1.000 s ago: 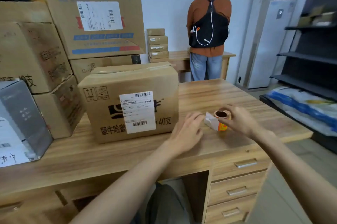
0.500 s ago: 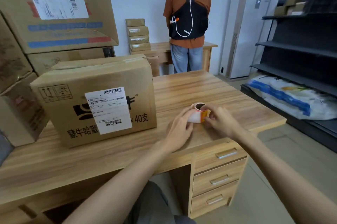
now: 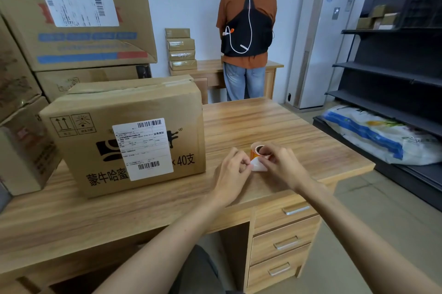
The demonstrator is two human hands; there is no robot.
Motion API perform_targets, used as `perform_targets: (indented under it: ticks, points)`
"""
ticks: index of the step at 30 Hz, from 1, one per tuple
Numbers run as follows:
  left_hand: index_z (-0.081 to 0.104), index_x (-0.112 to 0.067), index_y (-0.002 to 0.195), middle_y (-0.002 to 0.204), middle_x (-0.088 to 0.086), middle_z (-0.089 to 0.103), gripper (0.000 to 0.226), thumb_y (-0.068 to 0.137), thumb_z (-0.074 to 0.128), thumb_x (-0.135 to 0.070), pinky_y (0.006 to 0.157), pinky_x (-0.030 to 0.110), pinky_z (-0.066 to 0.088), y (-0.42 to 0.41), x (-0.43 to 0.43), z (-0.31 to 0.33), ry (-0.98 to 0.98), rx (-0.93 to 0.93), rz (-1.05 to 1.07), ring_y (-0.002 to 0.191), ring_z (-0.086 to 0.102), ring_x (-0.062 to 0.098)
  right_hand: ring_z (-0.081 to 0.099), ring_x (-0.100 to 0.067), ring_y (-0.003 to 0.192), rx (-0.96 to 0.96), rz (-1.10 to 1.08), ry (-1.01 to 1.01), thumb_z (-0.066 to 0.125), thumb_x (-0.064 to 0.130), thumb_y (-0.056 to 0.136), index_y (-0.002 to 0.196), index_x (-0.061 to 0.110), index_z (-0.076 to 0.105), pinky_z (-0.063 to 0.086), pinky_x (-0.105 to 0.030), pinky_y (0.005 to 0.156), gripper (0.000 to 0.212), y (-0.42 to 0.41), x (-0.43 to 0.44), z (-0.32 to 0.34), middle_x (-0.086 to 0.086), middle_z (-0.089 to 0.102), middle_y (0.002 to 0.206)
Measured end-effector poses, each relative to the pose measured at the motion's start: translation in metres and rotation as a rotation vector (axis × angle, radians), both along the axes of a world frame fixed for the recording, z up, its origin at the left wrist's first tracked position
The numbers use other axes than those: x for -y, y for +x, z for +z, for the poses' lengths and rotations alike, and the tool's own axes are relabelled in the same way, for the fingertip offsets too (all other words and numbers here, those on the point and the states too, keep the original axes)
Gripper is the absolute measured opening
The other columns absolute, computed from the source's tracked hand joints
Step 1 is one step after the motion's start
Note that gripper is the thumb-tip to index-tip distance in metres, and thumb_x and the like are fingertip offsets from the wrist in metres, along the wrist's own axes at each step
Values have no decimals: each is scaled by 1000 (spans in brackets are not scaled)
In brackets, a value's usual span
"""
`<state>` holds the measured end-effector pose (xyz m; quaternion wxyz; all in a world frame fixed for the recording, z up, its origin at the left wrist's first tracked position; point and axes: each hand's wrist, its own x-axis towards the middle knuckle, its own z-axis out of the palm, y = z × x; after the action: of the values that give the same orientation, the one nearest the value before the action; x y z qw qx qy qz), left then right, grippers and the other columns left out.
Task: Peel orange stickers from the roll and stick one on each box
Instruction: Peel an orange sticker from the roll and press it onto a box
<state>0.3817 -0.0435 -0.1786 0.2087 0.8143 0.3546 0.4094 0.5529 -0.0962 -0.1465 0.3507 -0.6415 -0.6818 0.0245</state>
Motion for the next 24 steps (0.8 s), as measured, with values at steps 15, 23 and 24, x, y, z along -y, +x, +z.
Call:
perform_targets:
  ticks: [15, 23, 24]
  points:
    - [57, -18, 109, 104, 3, 62, 23, 95, 55, 0, 38, 29, 44, -43, -1, 28, -231, 40, -62, 48, 55, 17, 55, -12, 83, -20, -18, -2, 75, 21, 86, 105, 6, 70, 39, -25, 73, 25, -1, 6, 4, 1, 66, 98]
    - [67, -22, 120, 99, -3, 55, 27, 95, 61, -15, 48, 39, 58, -31, 0, 27, -231, -21, -156, 64, 63, 22, 56, -13, 84, -54, -66, -24, 74, 32, 86, 103, 15, 68, 39, -28, 74, 25, 0, -1, -6, 10, 62, 93]
    - [69, -22, 112, 96, -4, 56, 20, 95, 62, -17, 46, 38, 57, -29, -1, 24, -235, 1, -159, 65, 62, 20, 56, -14, 84, -62, -80, -19, 75, 33, 85, 103, 16, 67, 40, -28, 74, 26, -1, -2, -8, 9, 63, 93]
